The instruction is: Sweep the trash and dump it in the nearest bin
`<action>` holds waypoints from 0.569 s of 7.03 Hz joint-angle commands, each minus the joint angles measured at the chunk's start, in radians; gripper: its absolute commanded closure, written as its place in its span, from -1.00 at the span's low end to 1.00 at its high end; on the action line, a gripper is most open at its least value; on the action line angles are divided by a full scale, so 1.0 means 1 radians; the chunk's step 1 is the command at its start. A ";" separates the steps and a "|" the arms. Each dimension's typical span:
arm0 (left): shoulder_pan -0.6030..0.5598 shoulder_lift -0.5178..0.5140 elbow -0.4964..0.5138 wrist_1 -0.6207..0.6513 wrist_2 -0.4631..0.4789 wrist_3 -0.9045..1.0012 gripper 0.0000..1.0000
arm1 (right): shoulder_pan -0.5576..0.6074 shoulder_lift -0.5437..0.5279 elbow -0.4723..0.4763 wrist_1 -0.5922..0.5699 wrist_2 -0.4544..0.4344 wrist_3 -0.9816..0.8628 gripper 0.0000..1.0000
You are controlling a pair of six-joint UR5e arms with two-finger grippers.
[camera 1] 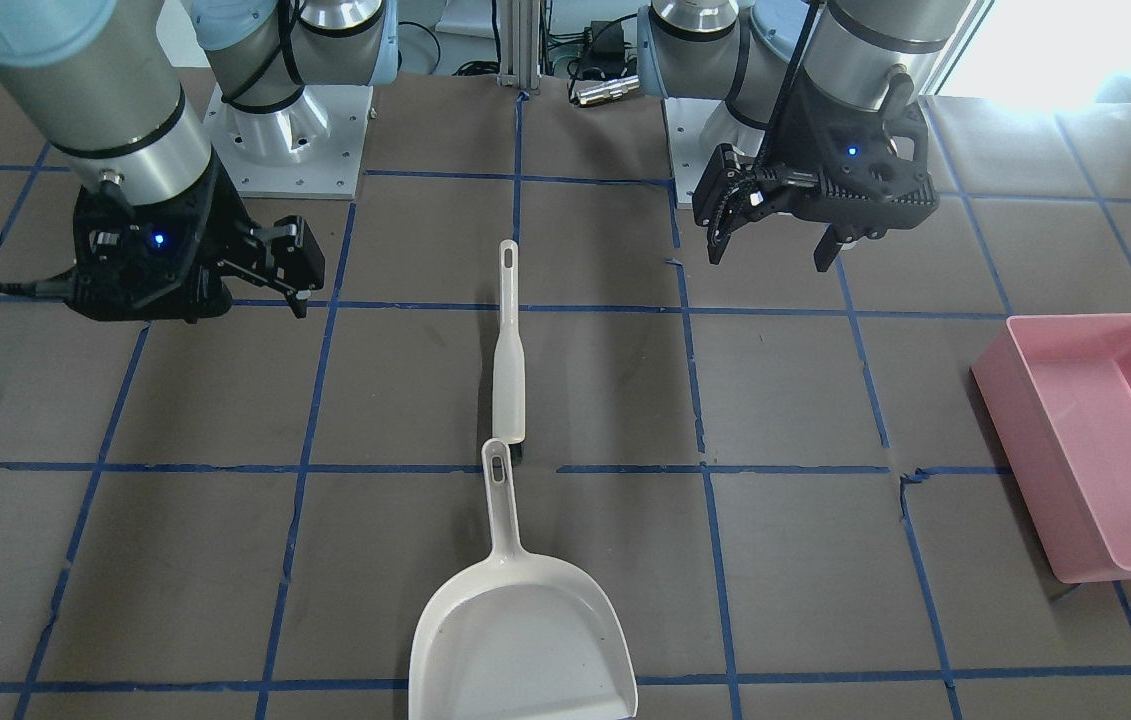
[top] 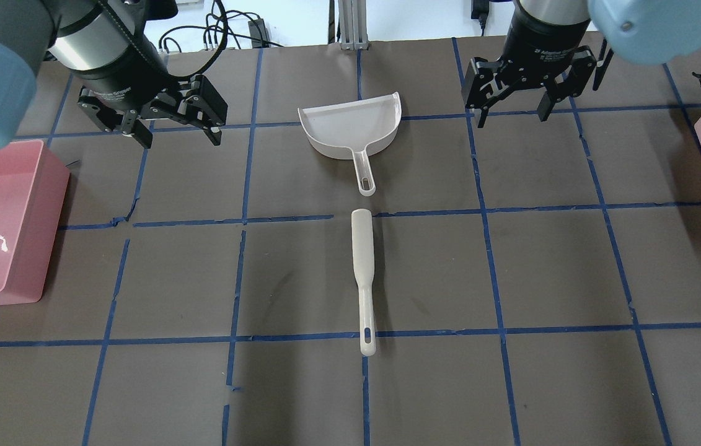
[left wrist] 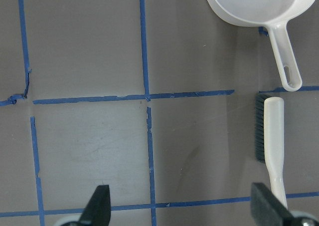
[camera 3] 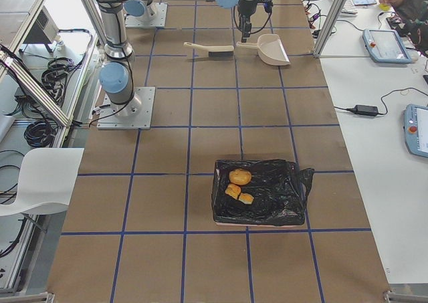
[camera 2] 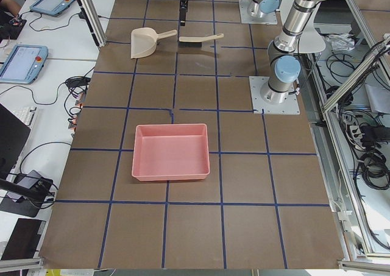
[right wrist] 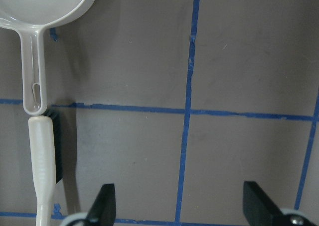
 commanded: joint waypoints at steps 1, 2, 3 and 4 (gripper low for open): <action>0.000 0.000 0.000 0.000 -0.002 -0.001 -1.00 | 0.002 -0.062 -0.008 0.076 -0.003 -0.005 -1.00; 0.000 0.000 0.000 0.000 -0.003 -0.001 -1.00 | -0.007 -0.053 0.007 0.072 -0.005 -0.017 -1.00; 0.000 0.000 0.000 -0.002 -0.003 0.001 -1.00 | -0.005 -0.056 0.013 0.073 -0.006 -0.014 -1.00; 0.000 0.000 0.000 -0.002 -0.002 0.001 -1.00 | -0.005 -0.056 0.013 0.061 -0.020 -0.015 -1.00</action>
